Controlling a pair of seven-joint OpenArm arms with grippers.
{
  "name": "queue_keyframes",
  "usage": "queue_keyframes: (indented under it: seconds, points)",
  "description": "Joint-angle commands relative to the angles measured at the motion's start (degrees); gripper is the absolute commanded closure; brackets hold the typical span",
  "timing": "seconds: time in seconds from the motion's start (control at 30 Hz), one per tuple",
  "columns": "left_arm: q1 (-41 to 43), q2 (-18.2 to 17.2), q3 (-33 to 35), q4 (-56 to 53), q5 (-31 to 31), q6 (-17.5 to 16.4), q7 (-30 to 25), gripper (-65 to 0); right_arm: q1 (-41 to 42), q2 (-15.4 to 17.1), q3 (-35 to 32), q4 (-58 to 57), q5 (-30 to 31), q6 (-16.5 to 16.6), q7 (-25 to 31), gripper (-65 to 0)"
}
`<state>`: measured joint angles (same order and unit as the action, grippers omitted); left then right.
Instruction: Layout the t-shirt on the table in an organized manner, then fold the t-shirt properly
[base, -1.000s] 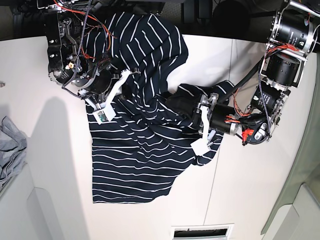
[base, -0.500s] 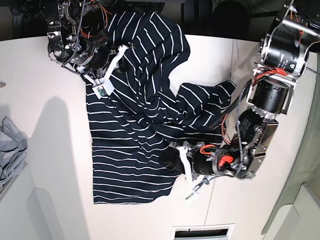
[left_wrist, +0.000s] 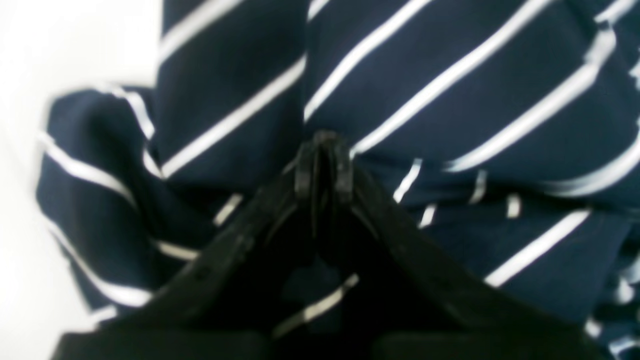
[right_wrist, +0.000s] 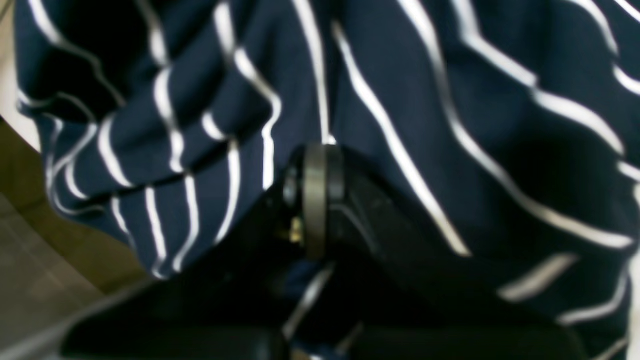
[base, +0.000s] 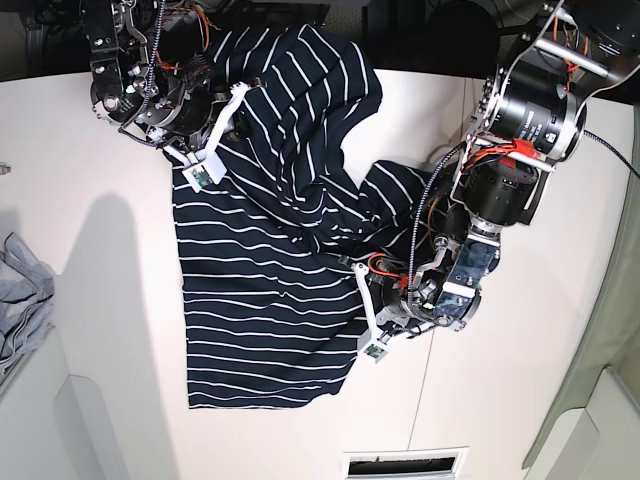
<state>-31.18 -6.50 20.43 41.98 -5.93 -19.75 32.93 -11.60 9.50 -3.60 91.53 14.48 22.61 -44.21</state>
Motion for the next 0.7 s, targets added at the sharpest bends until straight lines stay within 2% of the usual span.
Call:
queue_keyframes:
  seconds: [0.0, 0.2, 0.43, 0.53, 0.67]
  points:
    - [-0.20, -1.64, -0.07, -0.83, 2.62, 1.62, 3.26, -5.4, -0.04, 1.40, 0.15, 0.48, -1.49, -0.33, -1.25, 0.0]
    - [-0.07, -7.76, -0.07, -0.11, 1.97, 1.49, 12.13, -5.4, 0.35, 5.77, 1.73, 0.48, -1.62, -0.42, -0.57, 0.0]
    - [0.00, -15.06, -0.07, 3.26, -3.15, 1.44, 17.11, -5.4, 6.12, 9.81, 5.42, -1.01, -1.42, -1.22, 1.20, 0.0]
    - [0.66, -17.07, -0.07, 3.67, -5.05, -0.50, 19.41, -5.4, 10.69, 10.64, 5.40, -4.72, -1.42, -0.74, 1.16, 0.0]
    - [2.86, -18.58, -0.09, 3.80, -9.11, -0.90, 20.33, -5.4, 18.29, 10.64, 5.35, -12.74, 1.49, -0.02, 1.11, 0.0]
